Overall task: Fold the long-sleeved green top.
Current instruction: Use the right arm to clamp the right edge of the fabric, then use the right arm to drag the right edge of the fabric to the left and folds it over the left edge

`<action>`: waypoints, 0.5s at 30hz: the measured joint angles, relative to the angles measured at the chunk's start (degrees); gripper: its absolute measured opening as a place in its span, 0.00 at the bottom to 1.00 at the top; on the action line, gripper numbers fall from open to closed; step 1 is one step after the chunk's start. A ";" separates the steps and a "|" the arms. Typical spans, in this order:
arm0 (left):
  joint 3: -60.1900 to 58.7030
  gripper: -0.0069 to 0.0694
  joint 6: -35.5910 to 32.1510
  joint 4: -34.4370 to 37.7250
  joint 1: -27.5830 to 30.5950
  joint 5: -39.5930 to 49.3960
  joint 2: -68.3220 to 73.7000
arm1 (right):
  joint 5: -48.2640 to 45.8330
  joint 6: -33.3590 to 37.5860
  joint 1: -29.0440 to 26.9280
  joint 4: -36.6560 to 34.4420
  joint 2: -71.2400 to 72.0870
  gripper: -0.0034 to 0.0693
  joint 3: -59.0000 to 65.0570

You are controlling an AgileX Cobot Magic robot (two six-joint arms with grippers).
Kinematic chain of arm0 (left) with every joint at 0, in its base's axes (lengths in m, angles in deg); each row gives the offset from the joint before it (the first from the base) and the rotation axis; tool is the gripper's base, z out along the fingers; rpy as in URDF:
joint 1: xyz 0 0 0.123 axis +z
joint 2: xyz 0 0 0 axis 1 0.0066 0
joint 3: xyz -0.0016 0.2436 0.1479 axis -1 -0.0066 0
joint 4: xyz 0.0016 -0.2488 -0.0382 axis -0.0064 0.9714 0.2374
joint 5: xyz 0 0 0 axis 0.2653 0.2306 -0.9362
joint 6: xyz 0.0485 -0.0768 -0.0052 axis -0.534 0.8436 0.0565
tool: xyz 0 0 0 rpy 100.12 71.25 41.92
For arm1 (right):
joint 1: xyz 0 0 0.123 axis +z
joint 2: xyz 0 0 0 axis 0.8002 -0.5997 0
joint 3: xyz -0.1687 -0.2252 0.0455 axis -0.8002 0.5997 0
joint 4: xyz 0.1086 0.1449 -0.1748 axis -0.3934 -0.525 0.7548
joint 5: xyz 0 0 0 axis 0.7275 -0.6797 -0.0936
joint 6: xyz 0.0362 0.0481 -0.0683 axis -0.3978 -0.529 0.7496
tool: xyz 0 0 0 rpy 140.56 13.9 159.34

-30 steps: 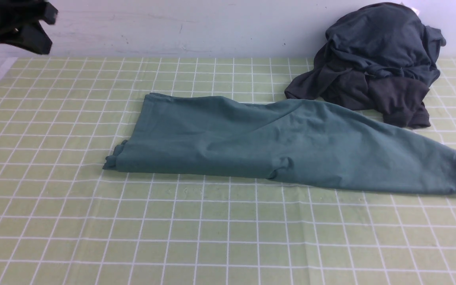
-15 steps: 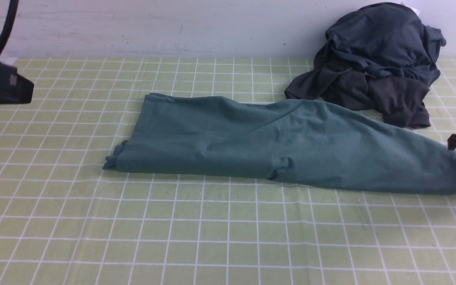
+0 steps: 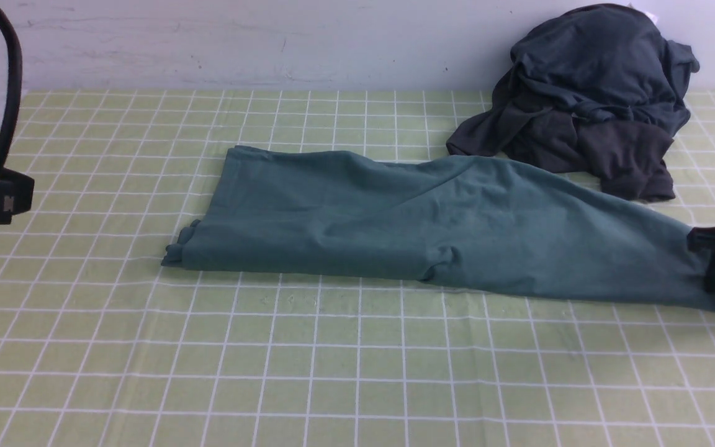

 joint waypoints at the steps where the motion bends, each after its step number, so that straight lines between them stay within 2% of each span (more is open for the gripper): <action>1: -0.21 0.09 0.00 0.00 0.00 -0.40 0.00 | 0.00 1.98 0.00 -0.65 0.00 0.26 0.00; 2: -0.35 0.09 0.00 -0.05 0.00 -0.65 0.00 | -0.02 4.14 0.00 -0.93 0.23 0.18 -0.05; 4: -0.40 0.09 0.00 -0.05 0.00 -0.66 0.00 | -1.10 6.20 0.00 -0.34 0.76 0.11 -0.50; 11: -0.40 0.09 2.30 -2.41 -1.09 1.62 -0.63 | -9.53 7.70 0.05 7.07 5.87 0.11 -10.43; 15: -2.95 0.09 6.31 -4.68 -1.29 3.77 -0.67 | -15.22 7.85 0.67 5.54 8.39 0.11 -19.91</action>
